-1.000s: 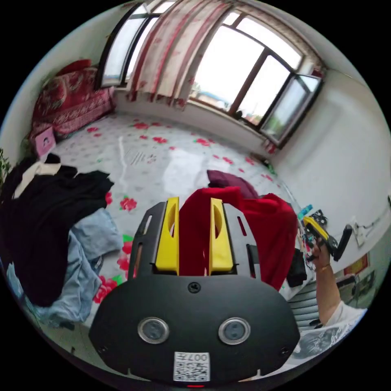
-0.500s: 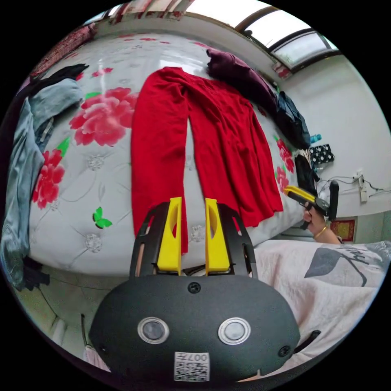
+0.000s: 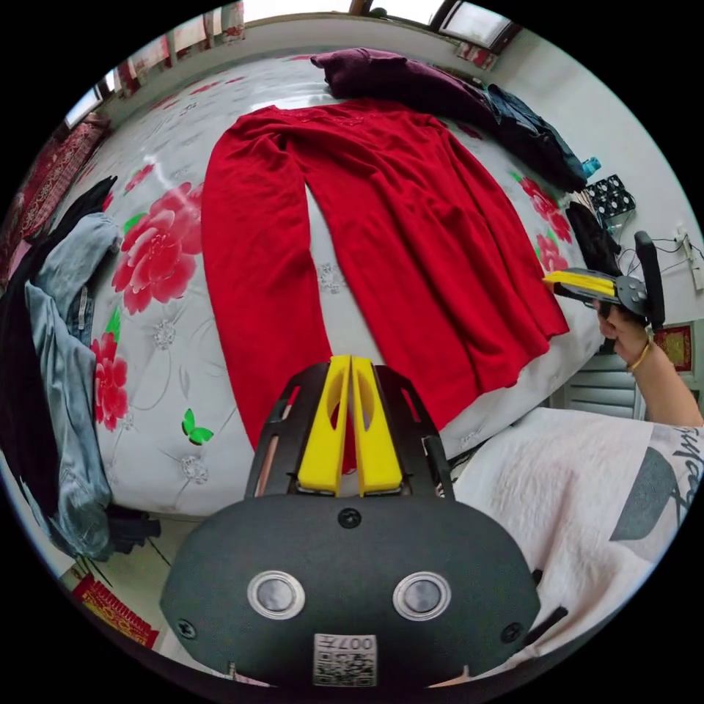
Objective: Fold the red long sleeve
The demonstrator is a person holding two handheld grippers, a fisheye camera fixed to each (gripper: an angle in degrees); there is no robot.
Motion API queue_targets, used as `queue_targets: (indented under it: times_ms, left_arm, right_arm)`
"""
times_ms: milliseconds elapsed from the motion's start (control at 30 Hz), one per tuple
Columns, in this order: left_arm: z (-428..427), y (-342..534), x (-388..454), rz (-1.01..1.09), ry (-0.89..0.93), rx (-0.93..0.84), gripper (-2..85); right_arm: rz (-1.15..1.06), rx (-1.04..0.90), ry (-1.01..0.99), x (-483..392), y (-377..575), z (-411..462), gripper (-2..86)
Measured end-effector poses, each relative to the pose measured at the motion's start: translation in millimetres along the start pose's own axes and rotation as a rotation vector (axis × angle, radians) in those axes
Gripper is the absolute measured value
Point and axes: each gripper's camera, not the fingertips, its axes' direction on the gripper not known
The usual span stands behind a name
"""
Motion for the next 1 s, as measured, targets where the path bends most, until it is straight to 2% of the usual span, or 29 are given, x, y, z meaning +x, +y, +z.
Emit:
queue_targets:
  times_ms: [100, 133, 167, 267, 333, 400, 500, 567, 667, 733, 800, 867, 933, 1000]
  left_arm:
    - [4.0, -0.2, -3.9, 0.020, -0.021, -0.013, -0.9]
    - [4.1, 2.2, -7.0, 0.011, -0.055, -0.023, -0.9]
    - [3.9, 4.1, -9.2, 0.006, -0.076, -0.029, -0.9]
    - [-1.1, 23.9, -31.7, -0.055, -0.150, -0.027, -0.9]
    - [-10.6, 46.0, -59.4, -0.156, -0.157, 0.004, -0.9]
    - [-20.1, 61.7, -77.8, -0.232, -0.134, 0.043, -0.8]
    - [-31.4, 76.6, -95.2, -0.322, -0.097, 0.083, -0.3]
    - [-36.8, 76.7, -91.5, -0.307, -0.042, 0.126, 0.4]
    - [-31.4, 62.2, -66.0, -0.220, 0.069, 0.151, 3.7]
    - [-9.3, 45.9, -45.8, -0.188, 0.191, 0.106, 7.1]
    - [11.1, 34.9, -34.8, -0.179, 0.236, 0.046, 7.2]
    - [12.1, 33.3, -26.7, -0.172, 0.090, 0.065, 0.7]
    - [11.8, 31.5, -19.7, -0.044, -0.008, 0.023, -0.4]
    - [8.2, 37.3, -25.4, -0.033, -0.031, -0.021, -0.7]
  right_arm:
    - [-0.011, -0.024, 0.128, 25.6, -0.6, 0.1, 0.1]
    - [0.038, -0.002, 0.239, 48.6, 3.9, -8.9, 0.0]
    - [0.137, 0.024, 0.344, 81.2, 12.0, -23.1, 0.0]
    - [0.470, 0.108, 0.478, 169.1, 53.1, -69.8, 0.4]
    - [0.531, 0.135, 0.490, 193.4, 79.1, -87.7, 1.0]
    - [0.518, 0.187, 0.426, 195.0, 101.6, -95.8, 1.8]
    - [0.425, 0.252, 0.220, 164.2, 124.3, -82.4, 2.7]
    - [0.322, 0.239, 0.053, 122.9, 125.1, -51.5, 3.0]
    - [0.177, 0.204, -0.021, 65.6, 113.3, -12.9, 2.9]
    - [0.111, 0.175, -0.045, 41.5, 103.3, 5.7, 2.6]
    - [0.073, 0.123, -0.066, 26.9, 92.8, 25.4, 2.2]
    - [0.029, 0.030, -0.029, 11.9, 86.6, 54.6, 1.5]
    - [-0.041, 0.026, 0.039, 0.6, 91.7, 57.0, 0.7]
    - [-0.107, -0.005, 0.082, -6.8, 100.7, 58.1, 0.3]
